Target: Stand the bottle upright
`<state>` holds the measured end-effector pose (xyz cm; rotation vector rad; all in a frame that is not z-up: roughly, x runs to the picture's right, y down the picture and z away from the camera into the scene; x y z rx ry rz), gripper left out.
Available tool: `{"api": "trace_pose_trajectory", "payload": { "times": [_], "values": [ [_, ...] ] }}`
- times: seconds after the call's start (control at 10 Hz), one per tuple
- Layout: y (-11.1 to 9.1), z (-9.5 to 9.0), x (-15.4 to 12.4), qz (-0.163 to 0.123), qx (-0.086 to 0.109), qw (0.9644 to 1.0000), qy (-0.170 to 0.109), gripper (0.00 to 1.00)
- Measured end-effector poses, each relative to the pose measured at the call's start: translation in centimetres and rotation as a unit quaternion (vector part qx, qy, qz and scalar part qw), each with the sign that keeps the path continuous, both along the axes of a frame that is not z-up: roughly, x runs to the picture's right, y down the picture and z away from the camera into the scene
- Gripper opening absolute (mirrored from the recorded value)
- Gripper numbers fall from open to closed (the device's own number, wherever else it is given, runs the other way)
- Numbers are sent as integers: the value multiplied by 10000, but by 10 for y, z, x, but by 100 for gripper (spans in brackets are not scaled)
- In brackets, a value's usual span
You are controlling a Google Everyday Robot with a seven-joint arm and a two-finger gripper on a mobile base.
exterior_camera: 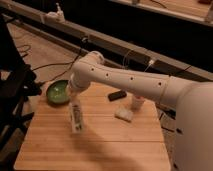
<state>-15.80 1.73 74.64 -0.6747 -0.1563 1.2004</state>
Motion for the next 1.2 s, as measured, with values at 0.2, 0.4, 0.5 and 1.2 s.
{"api": "trace_pose_trajectory", "payload": {
  "times": [0.2,0.4,0.5,1.2],
  "values": [
    [4,5,-2,75,-59,9999,-121,0],
    [7,12,1,107,-81,9998,-135,0],
    [8,15,4,103,-73,9999,-117,0],
    [3,26,9,162,164,9997,-32,0]
  ]
}}
